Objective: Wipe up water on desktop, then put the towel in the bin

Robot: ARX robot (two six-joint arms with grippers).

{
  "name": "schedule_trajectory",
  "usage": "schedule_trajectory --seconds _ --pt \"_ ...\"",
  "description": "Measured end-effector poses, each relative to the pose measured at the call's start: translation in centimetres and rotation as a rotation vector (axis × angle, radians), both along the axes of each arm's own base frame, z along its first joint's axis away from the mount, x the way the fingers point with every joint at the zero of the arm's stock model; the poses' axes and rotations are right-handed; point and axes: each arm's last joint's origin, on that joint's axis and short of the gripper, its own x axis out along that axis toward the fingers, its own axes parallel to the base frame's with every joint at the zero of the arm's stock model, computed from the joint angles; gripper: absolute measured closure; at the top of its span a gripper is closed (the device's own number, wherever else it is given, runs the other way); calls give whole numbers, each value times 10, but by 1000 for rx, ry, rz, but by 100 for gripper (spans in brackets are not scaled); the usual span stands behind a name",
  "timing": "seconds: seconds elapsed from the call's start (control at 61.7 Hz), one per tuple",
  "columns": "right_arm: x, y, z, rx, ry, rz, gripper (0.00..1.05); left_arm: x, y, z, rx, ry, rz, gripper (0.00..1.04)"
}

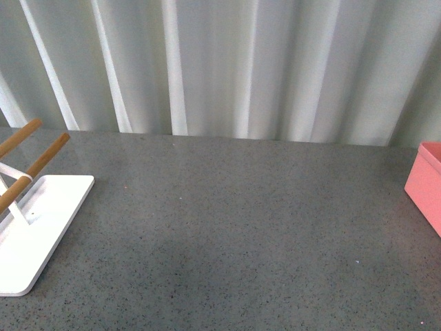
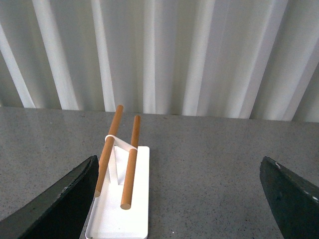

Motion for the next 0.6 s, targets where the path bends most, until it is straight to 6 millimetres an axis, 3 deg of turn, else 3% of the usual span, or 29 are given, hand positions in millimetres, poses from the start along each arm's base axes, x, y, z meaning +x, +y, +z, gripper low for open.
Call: schedule_trajectory --seconds 0.373,0.405,0.486,0.6 --pt "2 -12 -78 54 229 -77 100 0 0 0 0 0 0 7" --pt "2 -13 -83 52 246 -81 98 0 0 0 0 0 0 7" --pt "-1 -17 -99 66 312 -98 80 0 0 0 0 0 0 7" --pt "-4 -19 -102 78 334 -103 64 0 0 0 0 0 0 7"
